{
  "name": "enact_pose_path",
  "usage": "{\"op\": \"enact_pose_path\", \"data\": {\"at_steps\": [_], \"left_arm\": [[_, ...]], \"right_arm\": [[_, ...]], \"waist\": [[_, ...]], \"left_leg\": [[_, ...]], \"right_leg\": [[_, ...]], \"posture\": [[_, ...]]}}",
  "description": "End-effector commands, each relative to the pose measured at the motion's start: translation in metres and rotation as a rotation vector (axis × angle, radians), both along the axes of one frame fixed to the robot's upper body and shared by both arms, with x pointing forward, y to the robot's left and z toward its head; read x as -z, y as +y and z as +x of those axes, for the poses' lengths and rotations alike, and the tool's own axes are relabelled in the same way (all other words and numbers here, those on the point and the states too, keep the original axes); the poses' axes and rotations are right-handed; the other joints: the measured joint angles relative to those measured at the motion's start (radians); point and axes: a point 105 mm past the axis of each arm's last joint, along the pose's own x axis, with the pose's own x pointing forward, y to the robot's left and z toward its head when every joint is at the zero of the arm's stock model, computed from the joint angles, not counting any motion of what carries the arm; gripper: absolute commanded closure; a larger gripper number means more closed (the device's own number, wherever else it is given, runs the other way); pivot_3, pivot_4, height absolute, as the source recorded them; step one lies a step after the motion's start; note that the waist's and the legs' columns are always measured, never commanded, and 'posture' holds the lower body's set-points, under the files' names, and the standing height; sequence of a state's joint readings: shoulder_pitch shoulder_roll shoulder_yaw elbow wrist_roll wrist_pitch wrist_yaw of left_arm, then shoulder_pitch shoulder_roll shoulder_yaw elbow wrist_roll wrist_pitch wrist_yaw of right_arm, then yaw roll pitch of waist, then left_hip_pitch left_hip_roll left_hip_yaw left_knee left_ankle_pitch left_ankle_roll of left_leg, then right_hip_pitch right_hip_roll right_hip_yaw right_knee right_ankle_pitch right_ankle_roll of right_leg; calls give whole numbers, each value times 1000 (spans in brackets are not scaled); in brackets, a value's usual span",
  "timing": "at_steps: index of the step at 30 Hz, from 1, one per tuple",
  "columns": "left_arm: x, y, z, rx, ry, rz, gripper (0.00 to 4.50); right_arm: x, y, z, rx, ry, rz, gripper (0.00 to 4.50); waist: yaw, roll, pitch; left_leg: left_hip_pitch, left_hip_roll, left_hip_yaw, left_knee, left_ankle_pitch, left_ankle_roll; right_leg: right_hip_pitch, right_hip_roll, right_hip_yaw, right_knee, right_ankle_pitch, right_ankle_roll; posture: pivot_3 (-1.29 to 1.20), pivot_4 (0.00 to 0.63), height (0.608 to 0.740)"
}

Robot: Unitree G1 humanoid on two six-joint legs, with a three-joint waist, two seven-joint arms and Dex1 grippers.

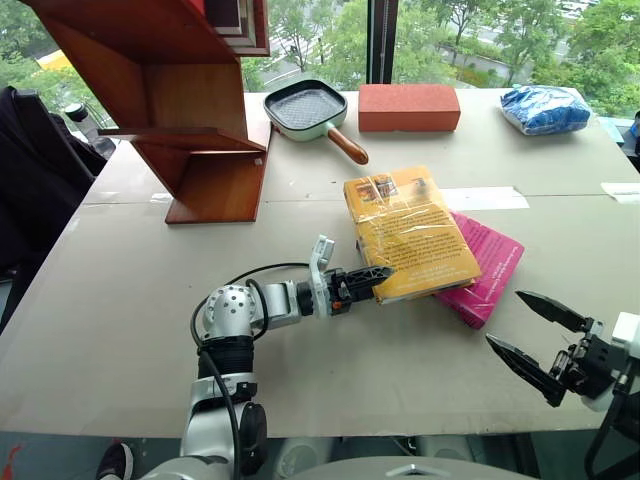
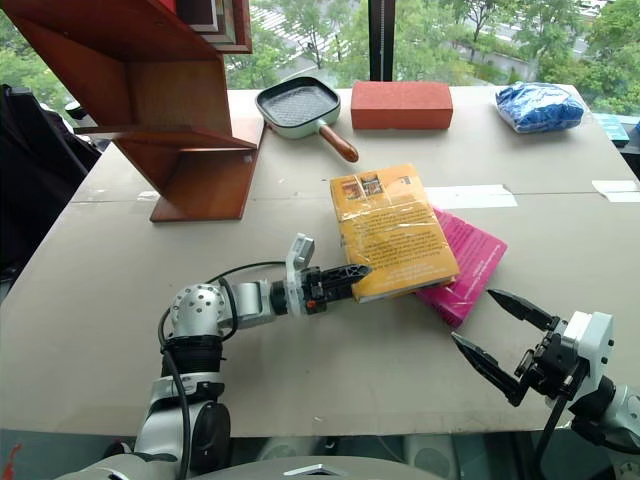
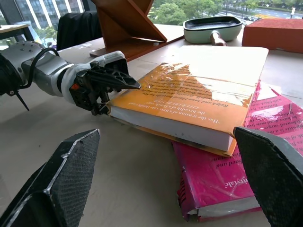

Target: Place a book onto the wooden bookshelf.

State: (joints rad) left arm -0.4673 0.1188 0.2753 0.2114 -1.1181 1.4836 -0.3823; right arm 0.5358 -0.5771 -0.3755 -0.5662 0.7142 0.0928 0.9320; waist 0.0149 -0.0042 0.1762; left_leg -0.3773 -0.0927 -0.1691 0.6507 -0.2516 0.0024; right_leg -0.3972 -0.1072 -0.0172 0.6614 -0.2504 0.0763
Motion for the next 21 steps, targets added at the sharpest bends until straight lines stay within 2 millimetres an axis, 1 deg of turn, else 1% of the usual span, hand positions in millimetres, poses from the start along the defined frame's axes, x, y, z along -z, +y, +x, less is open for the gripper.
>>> {"op": "enact_pose_path", "data": {"at_steps": [1, 3, 4, 5, 7, 8, 10, 13, 14, 16, 18, 21], "left_arm": [[3, -5, -7, 25, 37, -20, 3255], [-3, -4, -2, -11, -6, -21, 4086], [-11, -3, 1, -33, -64, -19, 4464], [-20, -1, 2, -46, -135, -11, 4464], [-44, 1, -2, -40, -365, 74, 4464], [-58, 3, -5, -35, -528, 131, 4464], [-82, 5, -8, -31, -808, 226, 4464], [-122, 16, -2, -98, -1174, 368, 4464], [-137, 21, 1, -127, -1328, 430, 4464], [-160, 31, 4, -151, -1614, 591, 4464], [-178, 39, 7, -166, -1820, 720, 4464], [-205, 61, 17, -184, -2116, 1027, 4464]], "right_arm": [[-10, -2, 3, -12, -36, -15, 0], [-11, -1, 7, -31, -40, -19, 0], [-12, 0, 8, -40, -43, -19, 0], [-13, 1, 10, -47, -47, -20, 0], [-18, 3, 13, -61, -58, -10, 0], [-21, 5, 15, -66, -67, 6, 0], [-29, 9, 20, -82, -82, 36, 0], [-40, 18, 29, -116, -112, 73, 0], [-45, 20, 33, -123, -123, 92, 0], [-55, 24, 42, -133, -147, 132, 0], [-63, 27, 49, -146, -166, 158, 0], [-77, 32, 59, -177, -197, 190, 0]], "waist": [[0, 0, 0], [2, -1, -1], [3, -1, -1], [1, -2, 0], [-1, -4, 1], [-3, -6, 3], [-4, -7, 3], [0, -6, 3], [0, -6, 3], [-2, -8, 4], [-1, -8, 4], [-1, -9, 5]], "left_leg": [[0, 0, 0, 0, 0, 0], [0, 0, 0, 0, 0, 0], [0, 0, 0, 0, 0, 0], [0, 0, 0, 0, 0, 0], [-1, 0, 0, 1, 0, 0], [-1, 1, 0, 1, 0, 0], [-5, 6, 4, 0, 2, -4], [-4, 9, 12, -2, 2, -5], [-4, 9, 14, -2, 2, -5], [-4, 9, 14, -2, 1, -2], [-5, 10, 19, -2, 0, -1], [-5, 10, 21, -3, 0, 0]], "right_leg": [[0, 0, 0, 0, 0, 0], [0, 0, 0, 0, 0, 0], [0, 0, 0, 0, 0, 0], [0, 0, 1, 0, 0, 0], [-1, 0, 3, 0, 2, -1], [-2, 1, 4, 0, 2, -2], [-8, 4, 6, 0, 6, -8], [-10, 6, 9, 0, 7, -10], [-10, 5, 10, 0, 7, -10], [-10, 6, 10, -1, 8, -10], [-12, 7, 13, -1, 9, -10], [-13, 6, 14, -3, 10, -9]], "posture": [[0, 150, 740], [0, 150, 740], [0, 150, 740], [0, 150, 740], [0, 150, 740], [0, 150, 740], [0, 150, 740], [0, 150, 740], [0, 150, 740], [0, 150, 740], [0, 150, 740], [0, 150, 740]]}}
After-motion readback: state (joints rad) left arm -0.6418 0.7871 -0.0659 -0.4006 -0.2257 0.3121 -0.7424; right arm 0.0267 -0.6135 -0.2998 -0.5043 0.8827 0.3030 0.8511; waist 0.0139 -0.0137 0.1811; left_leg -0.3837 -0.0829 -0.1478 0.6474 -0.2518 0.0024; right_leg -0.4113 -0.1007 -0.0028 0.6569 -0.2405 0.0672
